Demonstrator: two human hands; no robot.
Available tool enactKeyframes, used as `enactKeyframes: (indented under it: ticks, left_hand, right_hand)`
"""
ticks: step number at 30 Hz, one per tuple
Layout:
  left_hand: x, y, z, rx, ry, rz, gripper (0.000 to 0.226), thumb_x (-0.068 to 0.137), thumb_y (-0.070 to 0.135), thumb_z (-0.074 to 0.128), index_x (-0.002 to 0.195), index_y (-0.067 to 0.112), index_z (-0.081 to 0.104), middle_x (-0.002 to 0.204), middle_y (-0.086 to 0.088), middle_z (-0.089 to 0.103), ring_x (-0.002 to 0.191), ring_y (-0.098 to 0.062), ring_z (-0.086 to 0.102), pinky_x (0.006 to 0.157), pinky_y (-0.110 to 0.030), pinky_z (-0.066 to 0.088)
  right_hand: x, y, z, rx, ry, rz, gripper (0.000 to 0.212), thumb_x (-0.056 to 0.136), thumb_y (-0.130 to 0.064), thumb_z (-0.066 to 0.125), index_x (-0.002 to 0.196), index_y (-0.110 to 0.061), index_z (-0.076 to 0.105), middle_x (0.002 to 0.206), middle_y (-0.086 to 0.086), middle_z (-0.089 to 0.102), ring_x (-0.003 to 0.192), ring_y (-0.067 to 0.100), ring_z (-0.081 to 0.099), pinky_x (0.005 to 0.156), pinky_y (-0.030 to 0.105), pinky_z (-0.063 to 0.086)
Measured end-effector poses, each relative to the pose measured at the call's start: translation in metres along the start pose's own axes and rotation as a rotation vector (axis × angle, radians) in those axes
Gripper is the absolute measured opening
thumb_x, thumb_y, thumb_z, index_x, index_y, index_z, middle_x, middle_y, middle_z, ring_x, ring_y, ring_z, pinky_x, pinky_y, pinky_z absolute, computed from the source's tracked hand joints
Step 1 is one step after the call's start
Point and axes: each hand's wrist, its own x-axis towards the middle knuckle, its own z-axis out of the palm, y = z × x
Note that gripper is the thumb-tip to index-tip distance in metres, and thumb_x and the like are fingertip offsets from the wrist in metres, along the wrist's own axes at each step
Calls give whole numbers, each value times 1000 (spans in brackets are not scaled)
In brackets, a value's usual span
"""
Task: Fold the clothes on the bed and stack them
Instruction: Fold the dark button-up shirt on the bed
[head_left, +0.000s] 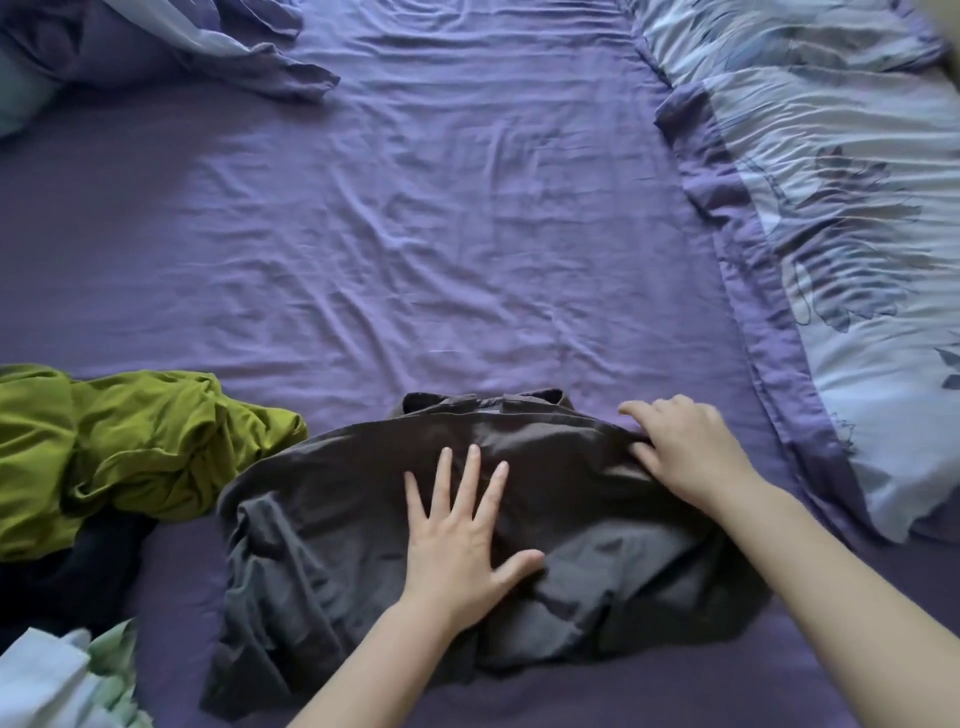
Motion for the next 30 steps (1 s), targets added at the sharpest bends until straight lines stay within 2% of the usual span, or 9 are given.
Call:
enactKeyframes:
  ticks: [2,6,9,12,15,18,22,26,30]
  left_hand:
    - [-2,15,-1,-48,34,31,84,79,82,27,148,33,32,157,-5,21,145,-35,13,109,-62,7]
    - [-1,28,16,-45,-8,-35,83,80,82,14,151,38,11,160,-2,-6,143,-30,-22,111,-61,-12]
    - [2,23,24,-23,-17,-24,89,77,85,19,151,37,13,158,-3,-5,145,-31,-15,111,-62,-8]
    - [7,19,32,34,-34,-22,95,69,92,10,147,41,-9,154,0,-23,141,-27,-30,109,-62,-17]
    - [6,15,24,25,-73,-4,99,65,93,9,145,42,-19,152,2,-31,138,-24,-37,107,-59,-20]
    - [-10,0,3,-32,-14,10,85,79,79,16,151,37,2,161,-2,-4,148,-24,-6,115,-55,0]
    - [-53,-25,-13,7,287,-22,56,90,44,34,136,17,53,141,-11,51,130,-31,47,103,-58,35]
    - [-94,-57,-5,100,417,-123,47,90,34,41,130,17,58,138,-12,53,131,-34,45,105,-64,31]
    - [-127,-88,-4,-74,476,-560,72,81,45,68,139,7,47,144,-22,41,135,-41,36,107,-62,24]
  right_hand:
    - [-12,-6,6,62,139,112,58,92,-35,54,145,-23,34,132,2,50,128,25,39,106,43,29]
    - [-65,-45,32,209,376,112,54,85,-41,59,134,-19,53,138,16,51,132,40,39,108,64,17]
    - [-91,-55,63,177,175,41,63,84,-61,35,136,-28,50,146,16,41,138,40,29,110,65,7]
    - [-82,-33,85,103,-12,42,72,87,-68,15,136,-30,51,148,17,37,138,37,32,107,67,17]
    - [-74,-25,91,30,-115,39,79,80,-74,4,147,-38,26,158,12,10,146,31,5,111,66,1]
    - [-84,-45,77,86,-8,89,79,80,-75,5,148,-37,16,159,11,1,145,32,-13,109,62,-13]
    - [-106,-105,61,262,99,-93,67,88,-67,25,144,-32,36,154,15,26,144,35,13,109,63,6]
    - [-113,-140,73,171,-26,-210,63,86,-63,26,135,-34,52,146,12,43,135,38,36,100,70,30]
    - [-115,-148,76,176,-95,-115,72,90,-65,6,134,-32,52,144,14,45,133,40,40,98,69,30]
